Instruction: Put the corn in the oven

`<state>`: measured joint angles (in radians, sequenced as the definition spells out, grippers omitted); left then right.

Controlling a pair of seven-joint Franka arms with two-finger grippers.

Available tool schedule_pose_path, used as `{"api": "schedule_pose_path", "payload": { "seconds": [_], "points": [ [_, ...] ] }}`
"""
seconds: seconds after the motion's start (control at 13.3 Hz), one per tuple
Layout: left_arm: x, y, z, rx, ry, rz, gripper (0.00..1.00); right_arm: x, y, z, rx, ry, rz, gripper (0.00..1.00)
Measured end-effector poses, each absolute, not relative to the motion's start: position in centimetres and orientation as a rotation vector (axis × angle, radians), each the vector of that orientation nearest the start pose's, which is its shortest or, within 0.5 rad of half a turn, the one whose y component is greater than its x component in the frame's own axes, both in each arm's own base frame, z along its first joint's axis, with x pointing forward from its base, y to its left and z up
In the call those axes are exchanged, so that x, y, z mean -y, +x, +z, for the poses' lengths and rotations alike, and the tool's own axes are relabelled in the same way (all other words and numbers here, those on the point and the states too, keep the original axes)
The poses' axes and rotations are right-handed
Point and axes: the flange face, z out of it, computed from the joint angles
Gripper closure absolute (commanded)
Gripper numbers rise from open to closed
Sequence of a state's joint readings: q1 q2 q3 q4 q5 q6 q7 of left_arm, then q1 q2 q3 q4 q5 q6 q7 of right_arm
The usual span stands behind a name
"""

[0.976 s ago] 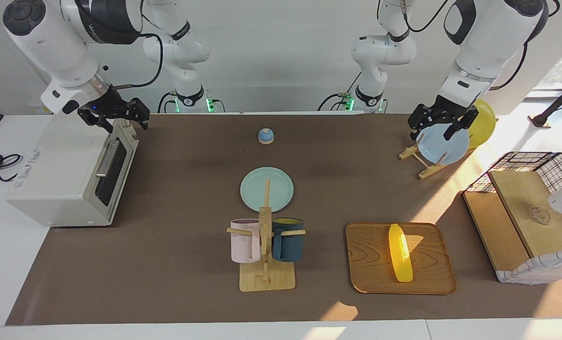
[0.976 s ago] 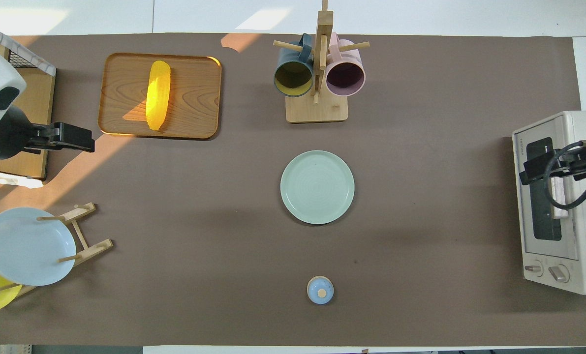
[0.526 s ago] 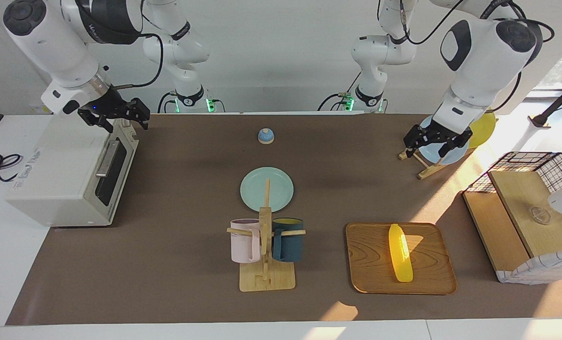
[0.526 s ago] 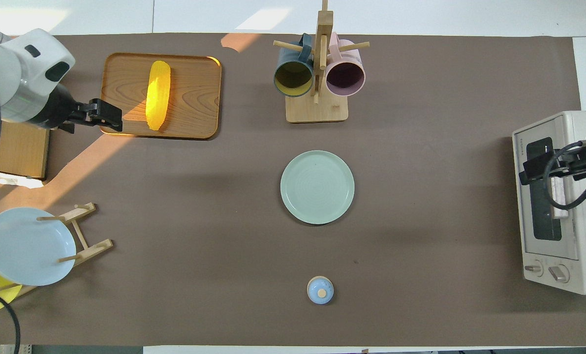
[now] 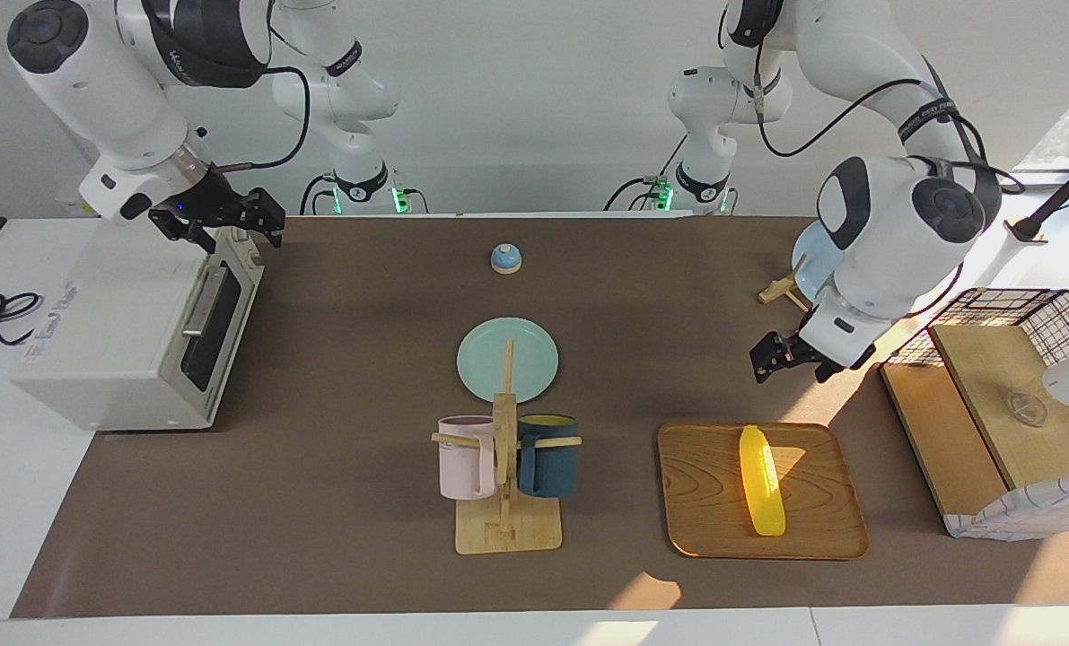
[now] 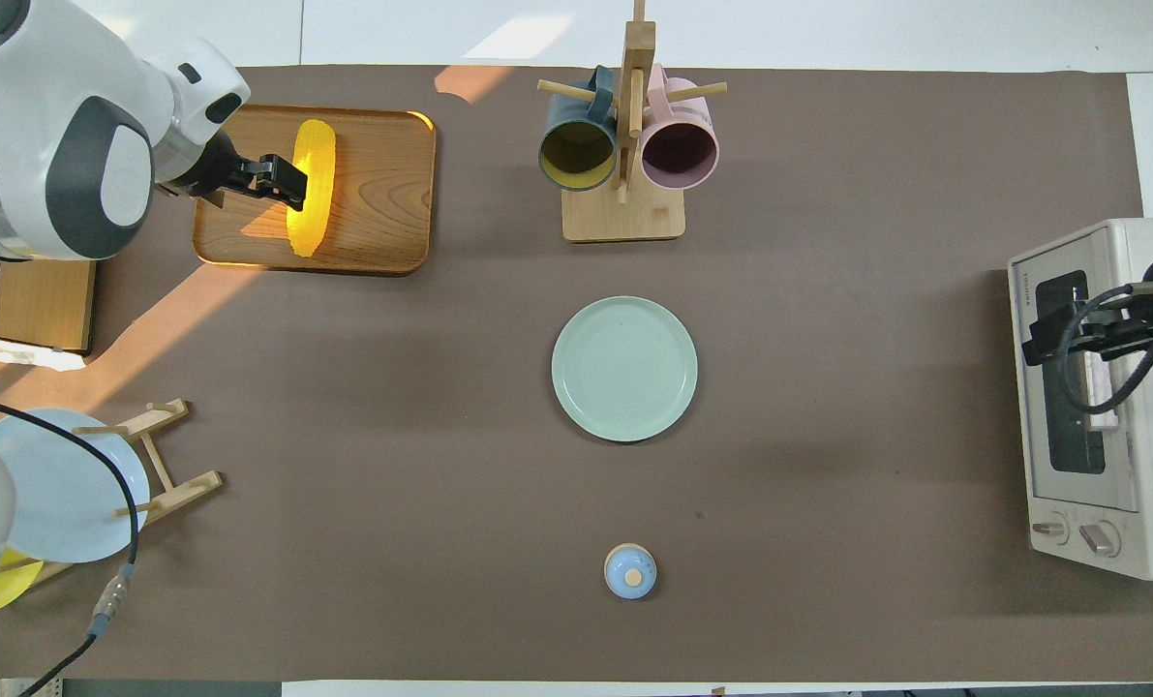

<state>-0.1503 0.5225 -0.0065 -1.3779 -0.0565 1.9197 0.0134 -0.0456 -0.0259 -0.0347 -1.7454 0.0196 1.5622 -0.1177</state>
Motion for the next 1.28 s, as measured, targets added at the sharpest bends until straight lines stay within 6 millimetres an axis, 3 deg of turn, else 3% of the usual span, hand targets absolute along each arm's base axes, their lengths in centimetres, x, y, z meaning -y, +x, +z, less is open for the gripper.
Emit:
{"api": "schedule_pose_path", "payload": {
  "seconds": [0.38, 0.68, 0.9, 1.28],
  "points": [
    [11.7, 73.4, 35.5, -0.283, -3.183, -0.168, 0.0, 6.4, 52.8, 51.4, 0.052, -3.21, 0.088, 1.0],
    [11.7, 73.7, 34.3, -0.417, -3.15, -0.183, 0.0, 10.1, 51.6, 49.3, -0.058, -3.207, 0.095, 1.0],
    [11.9, 73.9, 34.0, -0.45, -3.136, -0.212, 0.0, 10.5, 51.3, 48.1, -0.07, -3.206, 0.1, 1.0],
    [12.3, 74.2, 30.0, -0.464, -3.137, -0.182, 0.0, 9.3, 51.2, 47.0, 0.031, -3.274, 0.137, 1.0]
  ]
}}
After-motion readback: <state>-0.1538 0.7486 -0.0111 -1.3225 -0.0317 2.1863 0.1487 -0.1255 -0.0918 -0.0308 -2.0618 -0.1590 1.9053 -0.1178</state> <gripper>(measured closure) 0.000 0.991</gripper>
